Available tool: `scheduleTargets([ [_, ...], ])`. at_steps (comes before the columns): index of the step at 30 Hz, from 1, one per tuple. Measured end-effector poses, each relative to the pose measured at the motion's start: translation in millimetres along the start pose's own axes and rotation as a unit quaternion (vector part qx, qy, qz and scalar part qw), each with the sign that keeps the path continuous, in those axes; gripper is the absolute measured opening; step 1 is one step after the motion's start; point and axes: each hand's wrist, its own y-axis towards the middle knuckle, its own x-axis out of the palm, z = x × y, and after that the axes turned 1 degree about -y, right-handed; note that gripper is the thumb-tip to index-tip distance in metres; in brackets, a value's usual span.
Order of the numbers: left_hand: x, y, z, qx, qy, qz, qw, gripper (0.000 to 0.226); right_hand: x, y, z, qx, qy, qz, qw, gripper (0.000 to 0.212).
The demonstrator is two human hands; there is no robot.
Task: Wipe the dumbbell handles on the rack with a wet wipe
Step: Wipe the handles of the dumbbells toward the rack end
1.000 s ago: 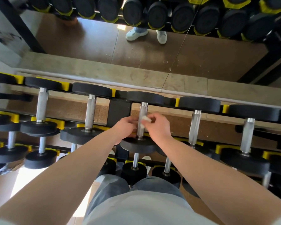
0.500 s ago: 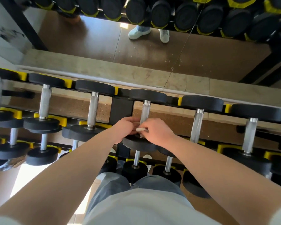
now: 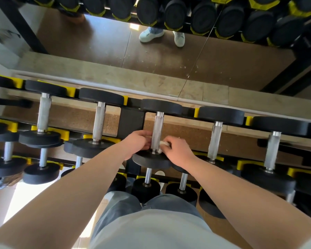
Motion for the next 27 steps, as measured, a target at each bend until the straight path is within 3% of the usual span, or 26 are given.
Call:
scheduleTargets([
  [4, 1, 3, 0, 0.004, 0.030, -0.007, 1.000, 0.040, -2, 18, -18, 0.077, 0.178, 0.094, 0.976, 0.015],
  [9, 1, 8, -1, -0.001, 0.053, -0.008, 0.999, 0.048, -24, 45, -36, 0.142, 0.468, 0.144, 0.860, 0.017],
  [10, 0, 9, -1, 0.001, 0.058, -0.012, 0.998, 0.050, -24, 47, -35, 0.134, 0.463, 0.135, 0.866, 0.021],
  [11, 0, 9, -2, 0.002, 0.059, -0.013, 0.998, 0.052, -23, 46, -32, 0.118, 0.410, 0.120, 0.897, 0.022],
  [13, -1, 11, -4, 0.007, 0.057, -0.015, 0.998, 0.054, -18, 40, -24, 0.084, 0.207, 0.046, 0.974, 0.019],
  [14, -1, 11, -4, 0.010, 0.059, -0.018, 0.998, 0.053, -14, 36, -20, 0.073, 0.116, -0.006, 0.991, 0.017],
  [16, 0, 12, -3, 0.008, 0.056, -0.018, 0.998, 0.052, -6, 29, -16, 0.068, 0.015, -0.095, 0.993, 0.016],
  [18, 2, 12, 0, -0.006, 0.043, -0.004, 0.999, 0.051, -6, 32, -16, 0.083, 0.003, -0.109, 0.991, 0.016],
  [20, 4, 12, 3, -0.019, 0.036, 0.007, 0.999, 0.054, -9, 42, -17, 0.135, 0.142, -0.055, 0.979, 0.020],
  [21, 4, 14, 3, -0.021, 0.036, 0.010, 0.999, 0.057, -13, 48, -20, 0.163, 0.272, -0.020, 0.948, 0.023],
  [23, 2, 15, -1, -0.018, 0.030, 0.011, 0.999, 0.062, -21, 61, -26, 0.179, 0.517, 0.023, 0.837, 0.029],
  [24, 1, 14, -3, -0.012, 0.024, 0.006, 1.000, 0.063, -23, 65, -27, 0.175, 0.573, 0.033, 0.800, 0.031],
  [25, 0, 14, -4, -0.006, 0.014, 0.004, 1.000, 0.063, -23, 68, -27, 0.171, 0.585, 0.031, 0.792, 0.032],
  [27, -2, 14, -5, 0.001, 0.002, 0.008, 1.000, 0.061, -21, 65, -24, 0.161, 0.528, 0.006, 0.834, 0.030],
])
